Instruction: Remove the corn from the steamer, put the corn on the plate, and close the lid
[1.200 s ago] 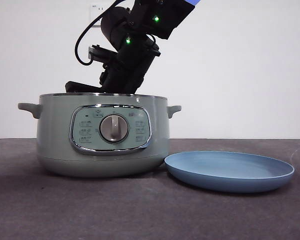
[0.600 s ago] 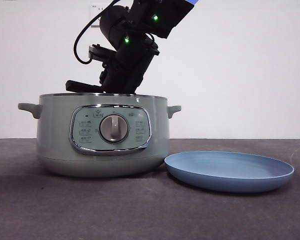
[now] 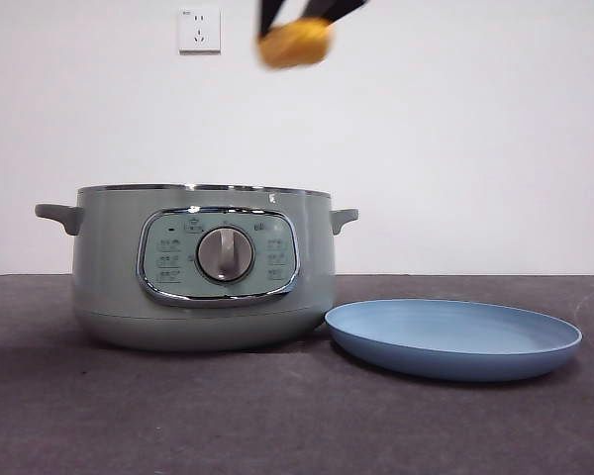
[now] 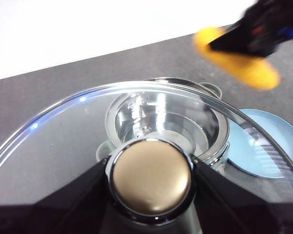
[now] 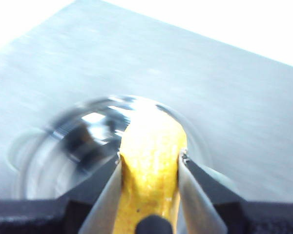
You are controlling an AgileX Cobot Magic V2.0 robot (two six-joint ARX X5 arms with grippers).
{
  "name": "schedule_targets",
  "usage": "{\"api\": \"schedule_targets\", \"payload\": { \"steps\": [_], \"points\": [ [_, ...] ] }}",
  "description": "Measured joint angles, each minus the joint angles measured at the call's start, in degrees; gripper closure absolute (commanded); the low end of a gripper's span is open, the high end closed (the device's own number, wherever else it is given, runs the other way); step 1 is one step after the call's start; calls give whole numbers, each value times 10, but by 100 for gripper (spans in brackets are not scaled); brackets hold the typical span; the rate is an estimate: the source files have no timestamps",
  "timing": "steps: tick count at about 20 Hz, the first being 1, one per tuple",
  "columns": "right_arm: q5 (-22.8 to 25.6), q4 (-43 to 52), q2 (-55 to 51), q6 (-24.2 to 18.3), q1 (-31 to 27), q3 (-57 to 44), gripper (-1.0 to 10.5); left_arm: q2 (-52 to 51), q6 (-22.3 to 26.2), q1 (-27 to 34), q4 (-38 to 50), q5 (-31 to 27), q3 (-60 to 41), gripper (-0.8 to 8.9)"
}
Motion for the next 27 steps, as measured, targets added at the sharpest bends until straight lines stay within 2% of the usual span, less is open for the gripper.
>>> {"api": "schedule_targets", "payload": {
  "steps": [5,8,10,13,16,21,27],
  "points": [
    [-2,-142,-63,-17,-72,2,964,41,0,0,24,26,0,822],
    [-14,-168,-58,-21,-102,-4,964,56,0,0,41,36,0,822],
    [-47,-162,-58,-23,-128,-26,964,72,0,0,54,35,0,822],
    [-77,-107,-58,-23,-158,-104,964,96,0,0,68,35,0,822],
    [-104,-14,-58,-20,-184,-231,964,120,0,0,93,40,0,822],
    [-124,150,-58,-2,-183,-400,964,150,0,0,113,45,0,822],
    [-133,276,-56,12,-183,-460,964,180,0,0,141,45,0,822]
  ]
}}
